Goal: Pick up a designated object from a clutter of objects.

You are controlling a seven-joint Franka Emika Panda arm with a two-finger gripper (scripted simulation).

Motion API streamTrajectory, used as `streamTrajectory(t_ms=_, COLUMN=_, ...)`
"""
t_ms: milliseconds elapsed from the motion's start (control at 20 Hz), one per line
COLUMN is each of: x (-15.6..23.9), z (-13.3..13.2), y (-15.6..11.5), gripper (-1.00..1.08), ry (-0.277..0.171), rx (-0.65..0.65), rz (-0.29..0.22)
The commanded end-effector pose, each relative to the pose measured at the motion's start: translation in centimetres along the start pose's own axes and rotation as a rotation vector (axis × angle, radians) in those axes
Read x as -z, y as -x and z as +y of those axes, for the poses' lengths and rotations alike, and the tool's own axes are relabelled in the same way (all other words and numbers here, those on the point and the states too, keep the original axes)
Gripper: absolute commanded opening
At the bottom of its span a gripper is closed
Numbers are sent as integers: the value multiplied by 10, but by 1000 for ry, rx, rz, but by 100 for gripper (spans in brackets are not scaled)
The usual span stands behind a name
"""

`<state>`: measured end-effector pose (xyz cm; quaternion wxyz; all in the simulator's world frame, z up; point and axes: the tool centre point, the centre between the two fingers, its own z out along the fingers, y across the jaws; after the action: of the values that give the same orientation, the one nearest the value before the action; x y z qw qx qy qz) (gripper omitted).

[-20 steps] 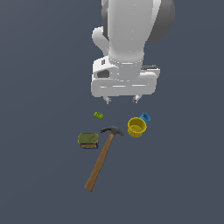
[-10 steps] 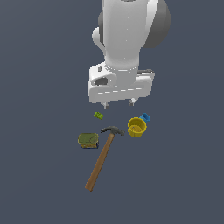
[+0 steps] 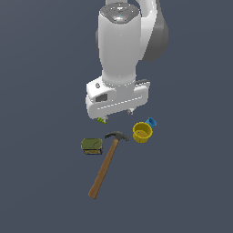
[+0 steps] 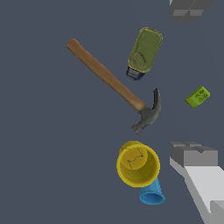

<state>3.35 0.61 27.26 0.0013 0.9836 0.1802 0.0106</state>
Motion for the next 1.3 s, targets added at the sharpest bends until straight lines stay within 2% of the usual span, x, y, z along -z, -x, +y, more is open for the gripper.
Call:
streamTrajectory(t_ms=0, x=-7, z=6, y=0, gripper=100, ry=0, rx=56, rz=-1)
streamTrajectory(t_ms=1250, x=-81, z=65, y=5, gripper=100, ry=-3, rx=602, rz=-11)
